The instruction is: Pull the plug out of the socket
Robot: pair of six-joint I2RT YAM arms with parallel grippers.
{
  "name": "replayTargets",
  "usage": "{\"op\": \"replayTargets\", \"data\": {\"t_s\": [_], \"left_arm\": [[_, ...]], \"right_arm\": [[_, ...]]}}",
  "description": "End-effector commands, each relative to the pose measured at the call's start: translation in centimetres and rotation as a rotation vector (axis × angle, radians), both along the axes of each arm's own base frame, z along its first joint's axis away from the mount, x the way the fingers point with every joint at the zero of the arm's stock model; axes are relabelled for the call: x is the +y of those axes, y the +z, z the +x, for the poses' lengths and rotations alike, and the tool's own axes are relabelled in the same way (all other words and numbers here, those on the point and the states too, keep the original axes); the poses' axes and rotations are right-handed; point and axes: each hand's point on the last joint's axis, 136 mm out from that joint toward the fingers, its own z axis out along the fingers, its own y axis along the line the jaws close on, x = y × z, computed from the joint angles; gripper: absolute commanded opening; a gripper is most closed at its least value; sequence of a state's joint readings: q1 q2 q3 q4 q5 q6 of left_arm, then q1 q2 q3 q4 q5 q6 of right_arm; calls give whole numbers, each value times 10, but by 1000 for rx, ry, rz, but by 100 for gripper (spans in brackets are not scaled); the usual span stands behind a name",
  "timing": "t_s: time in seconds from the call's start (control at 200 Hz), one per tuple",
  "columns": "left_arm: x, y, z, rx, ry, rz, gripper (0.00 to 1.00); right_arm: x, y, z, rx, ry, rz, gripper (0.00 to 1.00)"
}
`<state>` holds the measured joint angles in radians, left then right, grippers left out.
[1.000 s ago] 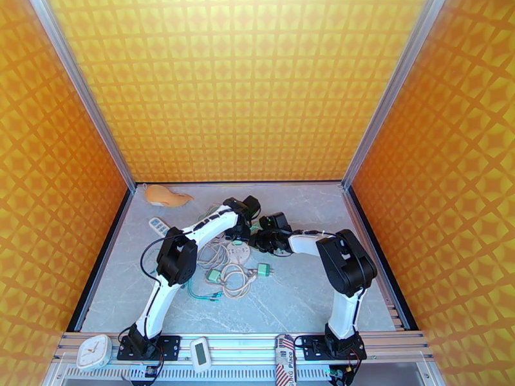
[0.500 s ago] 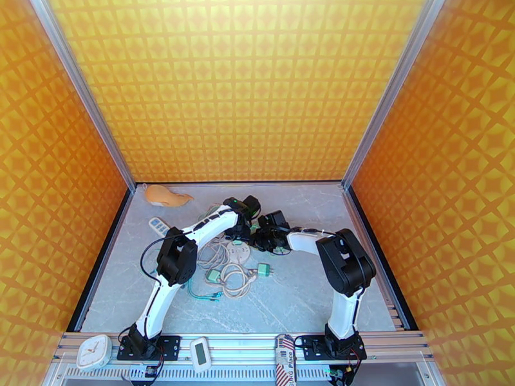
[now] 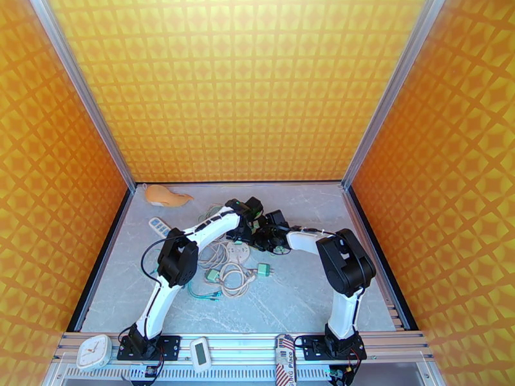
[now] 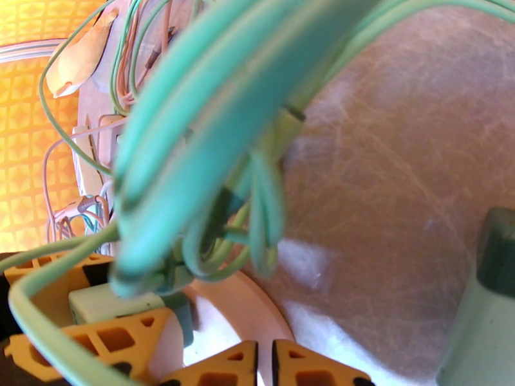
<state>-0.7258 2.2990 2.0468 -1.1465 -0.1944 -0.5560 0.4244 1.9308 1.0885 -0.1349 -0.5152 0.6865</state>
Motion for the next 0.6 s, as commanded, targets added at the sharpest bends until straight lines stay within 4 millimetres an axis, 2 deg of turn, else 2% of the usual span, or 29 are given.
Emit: {"op": "replayTargets", "data": {"t_s": [0.0,0.14,0.49,0.595], "left_arm": [[-21,45,-2,-64,-39,-141,4],[-18,53,1,-63,-18,-183,4],[-16,37,-8,-34,-34,-127,3],[-17,42,-7,-68,-60,-88,2]], "right_arm": [[-46,-90,-67,268,-9,-307,13],[-48,-89,-69,264,-8,-311,12],[-47,-87,-71,259,1,-312,12],[-48,-84,-70,254,2,-315,12]]}}
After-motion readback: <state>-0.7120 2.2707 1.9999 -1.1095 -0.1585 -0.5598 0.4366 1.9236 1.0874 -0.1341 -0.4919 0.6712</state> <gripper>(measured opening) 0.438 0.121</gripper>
